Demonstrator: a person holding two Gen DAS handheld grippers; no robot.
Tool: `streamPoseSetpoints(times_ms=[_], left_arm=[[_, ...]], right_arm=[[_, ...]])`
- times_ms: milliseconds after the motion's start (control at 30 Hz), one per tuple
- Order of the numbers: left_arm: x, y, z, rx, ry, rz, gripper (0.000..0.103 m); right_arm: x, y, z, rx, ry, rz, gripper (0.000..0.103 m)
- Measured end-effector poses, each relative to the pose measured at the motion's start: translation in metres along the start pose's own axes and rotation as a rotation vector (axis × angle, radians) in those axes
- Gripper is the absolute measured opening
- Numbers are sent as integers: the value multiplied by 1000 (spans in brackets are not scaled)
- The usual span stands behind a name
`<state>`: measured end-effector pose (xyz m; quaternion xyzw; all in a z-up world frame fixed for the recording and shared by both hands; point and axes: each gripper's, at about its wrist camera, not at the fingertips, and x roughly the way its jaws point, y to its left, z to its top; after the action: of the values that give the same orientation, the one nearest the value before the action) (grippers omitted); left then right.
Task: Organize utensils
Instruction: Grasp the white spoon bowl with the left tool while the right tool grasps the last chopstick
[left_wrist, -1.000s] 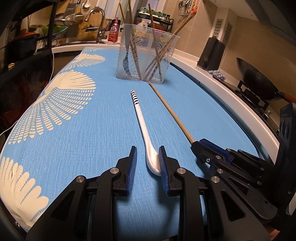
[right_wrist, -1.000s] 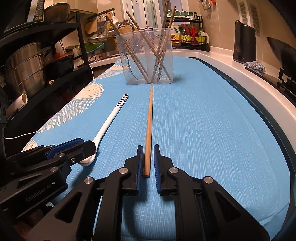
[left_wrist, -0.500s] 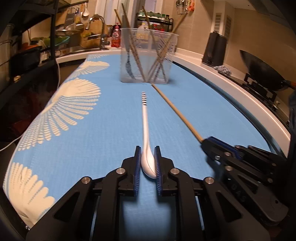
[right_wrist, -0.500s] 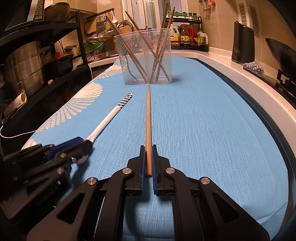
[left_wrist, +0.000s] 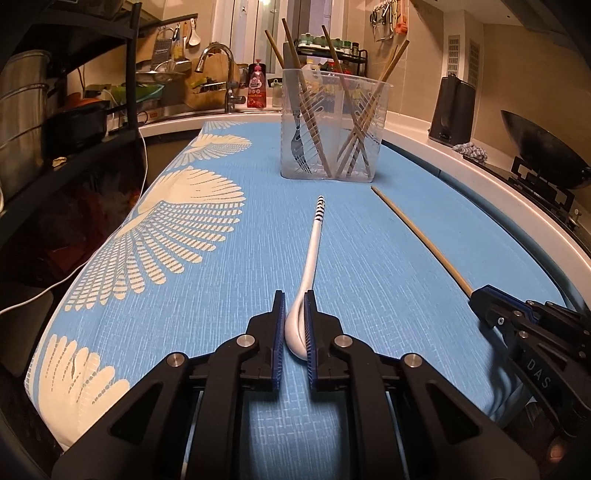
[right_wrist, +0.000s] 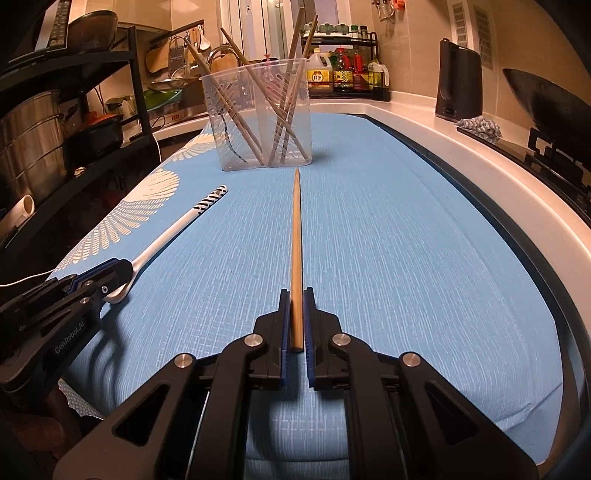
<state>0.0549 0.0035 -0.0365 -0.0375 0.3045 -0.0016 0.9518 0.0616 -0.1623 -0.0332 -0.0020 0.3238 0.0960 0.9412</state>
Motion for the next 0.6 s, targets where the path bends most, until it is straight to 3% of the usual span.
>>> streamPoseSetpoints(times_ms=[600], left_arm=[[-1, 1, -2, -10, -11, 1, 10]], right_arm=[[0, 2, 0, -16, -9, -2, 8]])
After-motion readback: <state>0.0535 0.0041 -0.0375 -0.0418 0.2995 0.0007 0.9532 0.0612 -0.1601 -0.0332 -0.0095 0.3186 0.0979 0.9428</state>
